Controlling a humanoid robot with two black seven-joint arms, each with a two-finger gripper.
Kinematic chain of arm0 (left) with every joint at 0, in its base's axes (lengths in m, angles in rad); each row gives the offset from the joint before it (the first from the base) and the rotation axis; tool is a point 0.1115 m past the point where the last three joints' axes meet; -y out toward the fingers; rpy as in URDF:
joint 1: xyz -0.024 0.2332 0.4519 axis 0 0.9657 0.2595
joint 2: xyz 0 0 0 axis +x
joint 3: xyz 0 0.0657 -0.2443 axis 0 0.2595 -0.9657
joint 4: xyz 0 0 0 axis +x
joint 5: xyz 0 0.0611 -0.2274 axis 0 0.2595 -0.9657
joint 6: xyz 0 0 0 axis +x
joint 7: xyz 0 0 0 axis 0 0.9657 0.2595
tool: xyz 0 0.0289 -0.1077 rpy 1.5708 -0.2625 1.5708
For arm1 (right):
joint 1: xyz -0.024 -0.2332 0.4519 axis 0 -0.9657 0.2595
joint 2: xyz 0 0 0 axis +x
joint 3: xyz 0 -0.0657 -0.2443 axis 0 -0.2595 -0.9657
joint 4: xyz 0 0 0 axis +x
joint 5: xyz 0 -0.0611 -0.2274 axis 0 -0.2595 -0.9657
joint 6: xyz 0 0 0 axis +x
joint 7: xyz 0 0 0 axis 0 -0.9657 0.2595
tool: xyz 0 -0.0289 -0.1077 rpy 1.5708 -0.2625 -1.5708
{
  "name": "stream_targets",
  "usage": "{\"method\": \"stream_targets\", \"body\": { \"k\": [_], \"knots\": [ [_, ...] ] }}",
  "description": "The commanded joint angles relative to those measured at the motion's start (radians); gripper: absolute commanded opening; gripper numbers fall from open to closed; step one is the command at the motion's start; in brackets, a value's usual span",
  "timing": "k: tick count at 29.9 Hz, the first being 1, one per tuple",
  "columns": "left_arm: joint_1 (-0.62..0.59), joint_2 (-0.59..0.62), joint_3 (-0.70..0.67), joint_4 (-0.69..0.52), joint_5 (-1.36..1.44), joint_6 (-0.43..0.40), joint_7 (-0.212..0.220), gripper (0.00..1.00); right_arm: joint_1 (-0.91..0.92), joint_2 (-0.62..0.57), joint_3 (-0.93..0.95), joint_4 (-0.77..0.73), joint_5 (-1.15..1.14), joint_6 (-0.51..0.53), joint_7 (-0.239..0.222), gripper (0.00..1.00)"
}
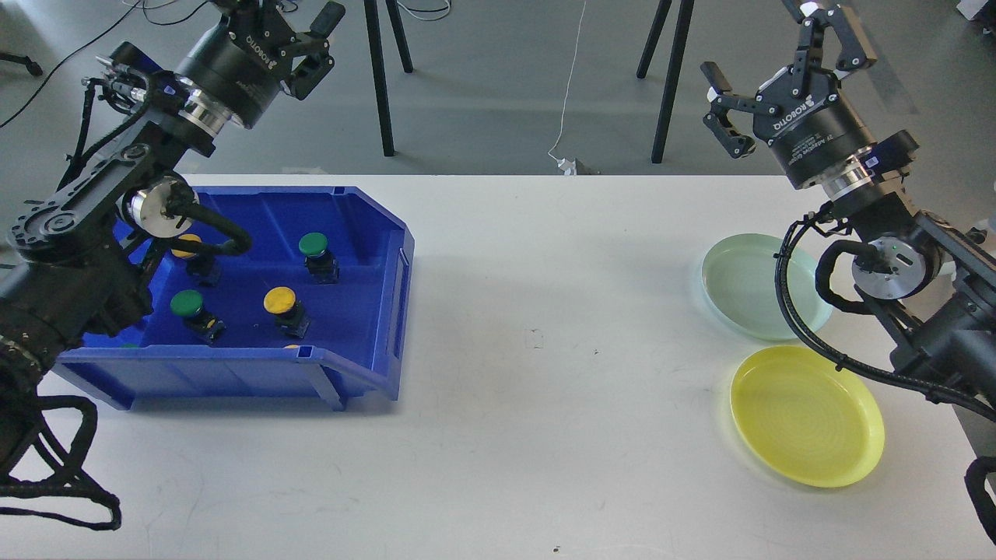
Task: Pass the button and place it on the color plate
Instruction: 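Move the left gripper over the blue bin toward the yellow button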
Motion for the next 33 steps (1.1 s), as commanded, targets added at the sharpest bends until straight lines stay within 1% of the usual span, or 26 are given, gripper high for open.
{"method": "stream_targets", "body": {
  "k": [1, 5, 8, 9, 10, 12, 14, 15, 17, 19, 22, 24, 26, 29, 31, 33],
  "knots": [
    [0.002, 0.001, -0.001, 0.004, -0.039, 0.000, 0.000, 1.00, -0.003, 0.012, 0.022, -0.023, 0.006, 0.000, 0.000, 0.99],
    [0.002, 0.006, -0.003, 0.006, -0.057, 0.000, 0.000, 1.00, -0.003, 0.015, 0.023, -0.023, 0.006, 0.000, 0.000, 0.99],
    [0.008, -0.026, -0.004, 0.029, -0.152, 0.000, 0.000, 1.00, -0.004, 0.015, 0.023, -0.024, 0.006, 0.000, 0.000, 0.99],
    [0.022, -0.027, -0.012, -0.024, -0.169, 0.000, 0.000, 1.00, -0.004, 0.015, 0.023, -0.024, 0.006, 0.000, 0.000, 0.99],
    [0.046, -0.021, -0.026, -0.104, -0.172, 0.000, 0.000, 1.00, -0.004, 0.015, 0.023, -0.024, 0.006, 0.000, 0.000, 0.99],
    [0.126, 0.004, -0.113, -0.279, -0.161, 0.000, 0.000, 1.00, -0.004, 0.017, 0.023, -0.023, 0.006, 0.000, 0.000, 0.99],
    [0.167, 0.025, -0.171, -0.391, -0.129, 0.000, 0.000, 1.00, -0.007, 0.017, 0.025, -0.023, 0.006, 0.000, 0.002, 0.99],
    [0.171, 0.042, -0.176, -0.441, -0.109, 0.000, 0.000, 1.00, -0.015, 0.018, 0.026, -0.023, 0.007, 0.000, 0.002, 0.99],
    [0.177, 0.114, -0.165, -0.521, -0.071, 0.000, 0.000, 1.00, -0.030, 0.018, 0.029, -0.023, 0.007, 0.000, 0.002, 0.99],
    [0.174, 0.209, -0.097, -0.568, -0.004, 0.000, 0.000, 1.00, -0.033, 0.018, 0.032, -0.023, 0.007, 0.000, 0.002, 0.99],
    [0.140, 0.388, 0.029, -0.630, 0.183, 0.000, 0.000, 1.00, -0.035, 0.017, 0.034, -0.023, 0.007, 0.000, 0.002, 0.99],
    [0.093, 0.519, 0.118, -0.680, 0.344, 0.000, 0.000, 1.00, -0.037, 0.017, 0.035, -0.024, 0.007, 0.000, 0.003, 0.99],
    [0.025, 0.622, 0.241, -0.710, 0.488, 0.000, 0.000, 1.00, -0.040, 0.017, 0.037, -0.026, 0.007, 0.000, 0.003, 0.99],
    [-0.102, 0.705, 0.449, -0.715, 0.692, 0.000, 0.000, 1.00, -0.058, 0.017, 0.038, -0.035, 0.007, 0.000, 0.003, 0.99],
    [-0.174, 0.716, 0.573, -0.714, 0.827, 0.013, 0.000, 1.00, -0.061, 0.018, 0.037, -0.041, 0.007, 0.000, 0.005, 0.99],
    [-0.220, 0.711, 0.679, -0.707, 0.935, 0.030, 0.000, 0.99, -0.064, 0.018, 0.037, -0.043, 0.007, 0.000, 0.005, 0.99]
  ]
}}
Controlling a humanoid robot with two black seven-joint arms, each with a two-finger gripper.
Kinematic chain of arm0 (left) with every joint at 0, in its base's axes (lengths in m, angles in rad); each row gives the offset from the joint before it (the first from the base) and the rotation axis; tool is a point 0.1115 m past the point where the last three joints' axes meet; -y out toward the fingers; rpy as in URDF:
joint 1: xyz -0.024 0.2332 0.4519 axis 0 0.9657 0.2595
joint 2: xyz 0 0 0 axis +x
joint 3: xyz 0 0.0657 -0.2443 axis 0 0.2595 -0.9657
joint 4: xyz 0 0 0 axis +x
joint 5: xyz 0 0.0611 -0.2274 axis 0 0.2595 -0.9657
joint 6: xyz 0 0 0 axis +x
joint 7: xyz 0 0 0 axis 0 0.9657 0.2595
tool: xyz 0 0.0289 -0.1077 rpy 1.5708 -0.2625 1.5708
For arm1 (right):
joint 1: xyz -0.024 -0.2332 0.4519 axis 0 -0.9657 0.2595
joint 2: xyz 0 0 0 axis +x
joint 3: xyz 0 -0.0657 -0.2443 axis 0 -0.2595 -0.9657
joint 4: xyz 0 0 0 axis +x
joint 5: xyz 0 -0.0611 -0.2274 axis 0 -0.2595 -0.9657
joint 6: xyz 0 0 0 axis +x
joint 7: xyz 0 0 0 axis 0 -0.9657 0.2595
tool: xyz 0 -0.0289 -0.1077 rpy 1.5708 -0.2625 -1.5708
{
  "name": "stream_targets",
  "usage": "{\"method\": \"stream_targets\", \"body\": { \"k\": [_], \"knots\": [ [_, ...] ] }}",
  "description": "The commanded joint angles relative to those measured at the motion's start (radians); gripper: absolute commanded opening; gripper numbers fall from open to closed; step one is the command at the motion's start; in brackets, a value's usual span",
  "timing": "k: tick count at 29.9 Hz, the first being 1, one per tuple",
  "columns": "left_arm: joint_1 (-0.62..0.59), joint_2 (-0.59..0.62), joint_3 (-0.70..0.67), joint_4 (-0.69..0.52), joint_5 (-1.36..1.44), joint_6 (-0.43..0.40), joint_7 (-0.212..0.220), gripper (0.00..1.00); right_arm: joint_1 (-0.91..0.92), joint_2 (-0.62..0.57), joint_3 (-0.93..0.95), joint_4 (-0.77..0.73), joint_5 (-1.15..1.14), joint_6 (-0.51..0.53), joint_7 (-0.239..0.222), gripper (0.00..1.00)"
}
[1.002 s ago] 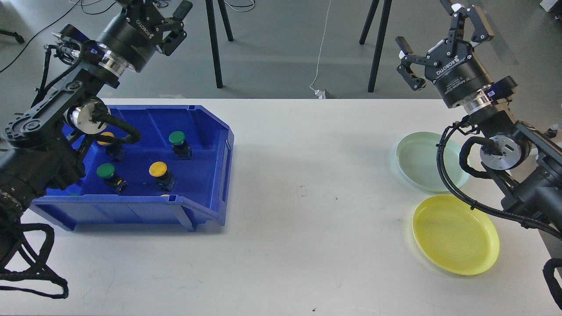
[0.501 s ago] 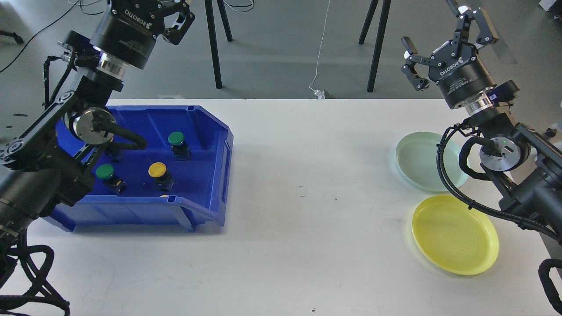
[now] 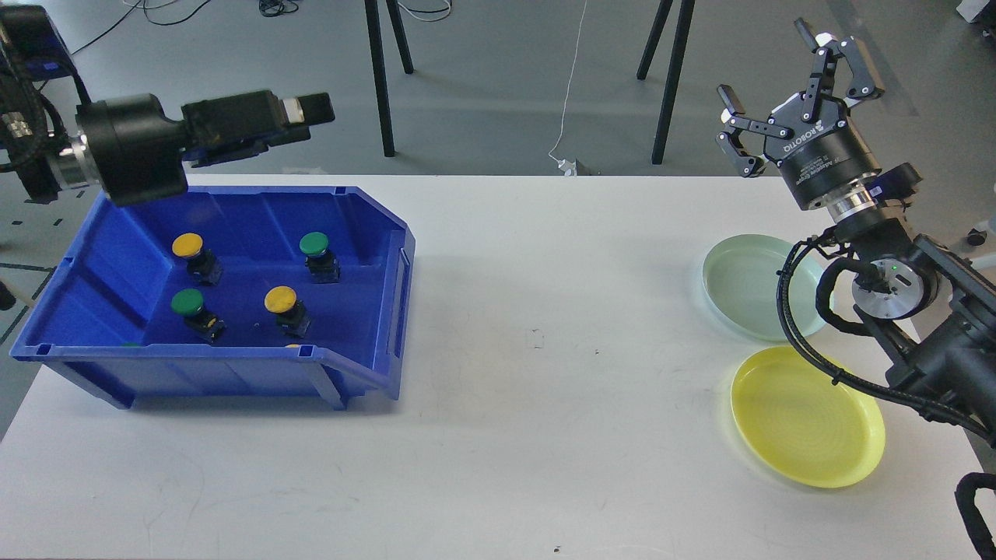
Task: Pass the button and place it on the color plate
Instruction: 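Move the left gripper over the blue bin toward the yellow button, then lower the left gripper and grasp the yellow button in the bin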
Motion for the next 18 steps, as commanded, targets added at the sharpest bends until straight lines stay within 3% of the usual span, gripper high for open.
{"method": "stream_targets", "body": {
  "k": [1, 9, 18],
  "knots": [
    [-0.092, -0.001, 0.201, 0.012, 0.196, 0.032, 0.000, 0.99, -0.008, 0.001, 0.001, -0.003, 0.000, 0.000, 0.000, 0.99],
    [-0.099, -0.137, 0.331, 0.145, 0.289, 0.050, 0.000, 0.99, -0.016, 0.001, 0.002, -0.003, 0.000, 0.000, 0.000, 0.99],
    [-0.095, -0.245, 0.364, 0.307, 0.306, 0.050, 0.000, 0.99, -0.025, 0.000, 0.021, 0.002, 0.001, 0.000, 0.000, 0.99]
  ]
}}
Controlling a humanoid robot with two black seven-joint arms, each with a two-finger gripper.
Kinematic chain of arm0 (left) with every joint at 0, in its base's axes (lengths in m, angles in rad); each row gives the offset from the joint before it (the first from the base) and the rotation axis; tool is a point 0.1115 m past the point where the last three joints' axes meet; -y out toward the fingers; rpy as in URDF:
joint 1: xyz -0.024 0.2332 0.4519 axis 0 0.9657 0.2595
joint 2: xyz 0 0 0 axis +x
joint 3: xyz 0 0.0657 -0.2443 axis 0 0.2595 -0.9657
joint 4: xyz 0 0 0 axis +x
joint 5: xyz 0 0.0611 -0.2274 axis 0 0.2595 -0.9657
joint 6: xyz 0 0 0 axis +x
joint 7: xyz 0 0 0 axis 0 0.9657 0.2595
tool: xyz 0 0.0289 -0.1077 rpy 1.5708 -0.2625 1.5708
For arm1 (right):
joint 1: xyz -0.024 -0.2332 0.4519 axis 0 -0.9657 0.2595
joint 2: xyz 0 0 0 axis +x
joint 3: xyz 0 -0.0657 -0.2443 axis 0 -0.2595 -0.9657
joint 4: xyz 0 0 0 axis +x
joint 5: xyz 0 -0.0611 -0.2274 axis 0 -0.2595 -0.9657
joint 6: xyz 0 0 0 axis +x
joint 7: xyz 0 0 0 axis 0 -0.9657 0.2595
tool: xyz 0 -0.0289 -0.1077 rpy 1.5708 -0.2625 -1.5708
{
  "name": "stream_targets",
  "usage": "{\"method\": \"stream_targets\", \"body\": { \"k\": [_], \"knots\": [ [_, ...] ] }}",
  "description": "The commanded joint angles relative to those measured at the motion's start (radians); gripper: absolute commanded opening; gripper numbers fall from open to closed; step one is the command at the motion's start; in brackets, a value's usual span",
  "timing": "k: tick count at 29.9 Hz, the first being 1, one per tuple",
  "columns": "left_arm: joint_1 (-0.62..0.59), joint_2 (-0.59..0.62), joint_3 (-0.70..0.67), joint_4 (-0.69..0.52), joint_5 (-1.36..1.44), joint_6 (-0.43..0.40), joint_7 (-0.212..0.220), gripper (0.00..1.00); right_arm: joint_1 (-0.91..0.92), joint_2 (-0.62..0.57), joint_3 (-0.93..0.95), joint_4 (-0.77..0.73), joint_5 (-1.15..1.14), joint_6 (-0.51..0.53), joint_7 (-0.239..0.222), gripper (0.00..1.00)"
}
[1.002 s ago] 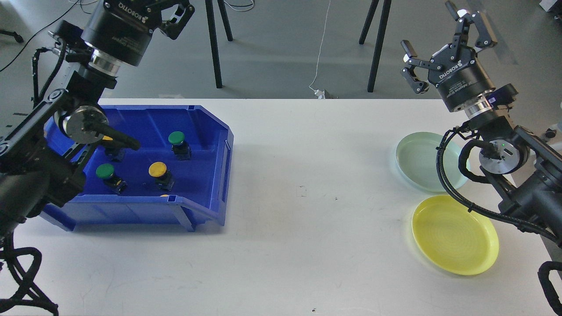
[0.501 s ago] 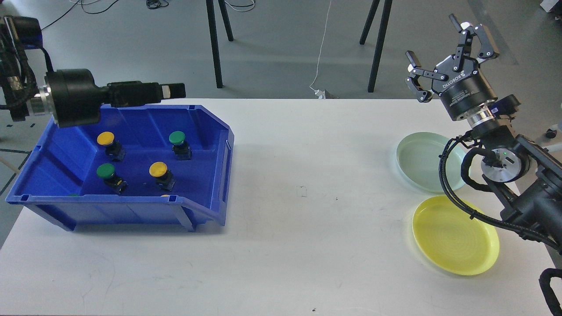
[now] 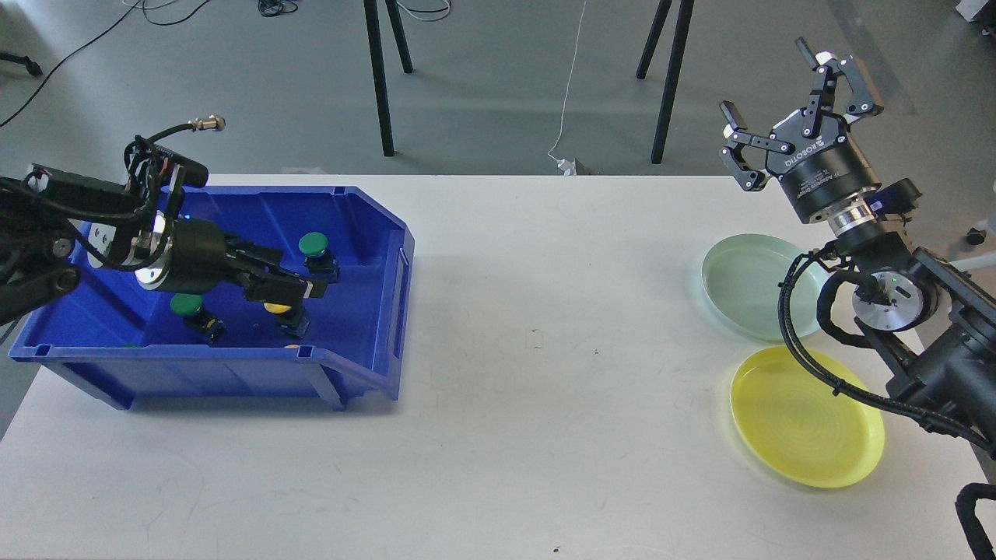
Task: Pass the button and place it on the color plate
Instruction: 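Lower the left gripper and grasp the yellow button in the bin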
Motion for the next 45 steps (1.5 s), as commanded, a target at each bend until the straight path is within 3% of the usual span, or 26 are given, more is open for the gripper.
{"method": "stream_targets", "body": {
  "k": [1, 8, 32, 40, 45],
  "knots": [
    [0.004, -0.025, 0.008, 0.039, 0.007, 0.000, 0.000, 0.99, -0.004, -0.002, 0.011, 0.000, 0.001, 0.000, 0.000, 0.99],
    [0.018, -0.061, 0.009, 0.121, 0.074, -0.002, 0.000, 0.99, -0.011, 0.000, 0.013, 0.002, 0.001, 0.000, 0.000, 0.99],
    [0.066, -0.110, 0.018, 0.178, 0.071, 0.001, 0.000, 0.94, -0.018, -0.002, 0.011, 0.005, 0.001, 0.000, 0.000, 0.99],
    [0.069, -0.120, 0.020, 0.187, 0.073, 0.000, 0.000, 0.85, -0.021, -0.002, 0.013, 0.007, 0.001, 0.000, 0.000, 0.99],
    [0.070, -0.131, 0.020, 0.206, 0.073, 0.001, 0.000, 0.73, -0.027, -0.002, 0.013, 0.010, 0.001, 0.000, 0.000, 0.99]
  ]
}}
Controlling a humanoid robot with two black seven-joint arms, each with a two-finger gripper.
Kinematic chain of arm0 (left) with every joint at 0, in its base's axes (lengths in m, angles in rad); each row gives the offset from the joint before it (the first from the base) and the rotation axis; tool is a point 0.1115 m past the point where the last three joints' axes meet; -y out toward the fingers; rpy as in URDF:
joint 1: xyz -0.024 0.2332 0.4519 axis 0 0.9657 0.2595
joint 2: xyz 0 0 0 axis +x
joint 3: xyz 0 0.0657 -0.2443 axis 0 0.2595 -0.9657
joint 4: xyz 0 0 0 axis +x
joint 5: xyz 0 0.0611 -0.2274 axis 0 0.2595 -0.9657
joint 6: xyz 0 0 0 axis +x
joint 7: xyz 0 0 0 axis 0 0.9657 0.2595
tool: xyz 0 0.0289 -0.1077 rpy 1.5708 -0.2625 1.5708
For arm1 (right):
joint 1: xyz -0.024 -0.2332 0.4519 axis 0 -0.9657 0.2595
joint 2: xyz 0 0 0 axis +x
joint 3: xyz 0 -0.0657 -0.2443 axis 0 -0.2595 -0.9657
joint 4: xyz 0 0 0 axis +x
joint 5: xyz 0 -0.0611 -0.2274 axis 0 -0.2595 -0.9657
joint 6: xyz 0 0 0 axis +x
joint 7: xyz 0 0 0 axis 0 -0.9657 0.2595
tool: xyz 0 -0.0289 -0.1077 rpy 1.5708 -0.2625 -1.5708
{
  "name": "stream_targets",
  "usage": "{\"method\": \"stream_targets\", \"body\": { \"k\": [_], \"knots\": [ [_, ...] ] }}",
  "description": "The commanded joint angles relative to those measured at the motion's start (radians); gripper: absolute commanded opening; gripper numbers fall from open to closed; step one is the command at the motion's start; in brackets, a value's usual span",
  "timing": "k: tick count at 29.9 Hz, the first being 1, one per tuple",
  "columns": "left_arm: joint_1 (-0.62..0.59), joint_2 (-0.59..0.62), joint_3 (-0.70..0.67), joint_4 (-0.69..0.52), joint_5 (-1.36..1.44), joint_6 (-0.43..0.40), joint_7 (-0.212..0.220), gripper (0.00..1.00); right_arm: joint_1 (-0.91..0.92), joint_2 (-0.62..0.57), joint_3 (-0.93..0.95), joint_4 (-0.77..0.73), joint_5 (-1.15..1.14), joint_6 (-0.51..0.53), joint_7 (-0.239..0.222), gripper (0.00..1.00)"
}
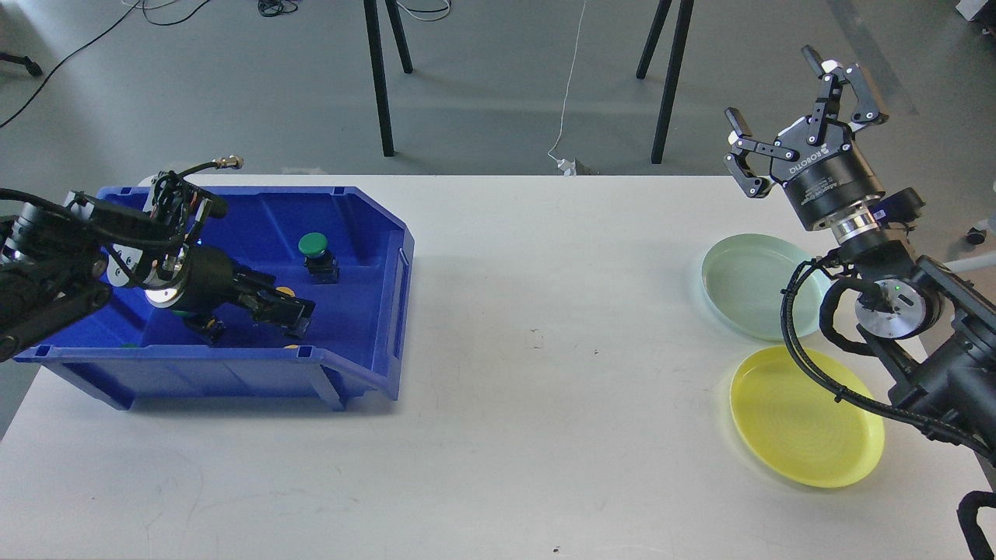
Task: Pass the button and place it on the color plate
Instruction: 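Lower the left gripper and grasp the yellow button in the bin, then lift the yellow button and carry it toward the right gripper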
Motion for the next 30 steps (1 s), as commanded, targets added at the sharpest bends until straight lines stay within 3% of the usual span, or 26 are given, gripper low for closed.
{"method": "stream_targets", "body": {
  "k": [1, 3, 8, 14, 18, 24, 30],
  "knots": [
    [0.003, -0.011, 0.000, 0.006, 0.000, 0.001, 0.000, 0.69, -0.004, 0.000, 0.000, 0.002, 0.000, 0.000, 0.000, 0.99],
    [0.008, -0.011, 0.000, 0.006, 0.000, 0.001, 0.000, 0.61, -0.007, 0.000, 0.000, 0.002, 0.000, 0.000, 0.000, 0.99],
    [0.013, -0.009, -0.001, 0.006, -0.004, -0.001, 0.000, 0.53, -0.011, 0.000, 0.000, 0.002, 0.000, 0.000, 0.000, 0.99],
    [0.014, -0.008, -0.001, 0.005, -0.006, -0.004, 0.000, 0.24, -0.011, 0.000, 0.002, 0.002, 0.000, 0.000, 0.002, 0.99],
    [0.014, -0.005, -0.006, 0.005, -0.007, -0.004, 0.000, 0.11, -0.011, 0.000, 0.002, 0.003, 0.000, 0.000, 0.000, 0.99],
    [0.003, 0.006, -0.024, -0.009, -0.019, -0.002, 0.000, 0.08, -0.011, 0.000, 0.002, 0.003, 0.000, 0.000, 0.000, 0.99],
    [-0.007, 0.092, -0.164, -0.113, -0.065, -0.048, 0.000, 0.09, -0.007, 0.000, 0.037, 0.002, 0.000, 0.000, -0.001, 0.99]
  ]
}}
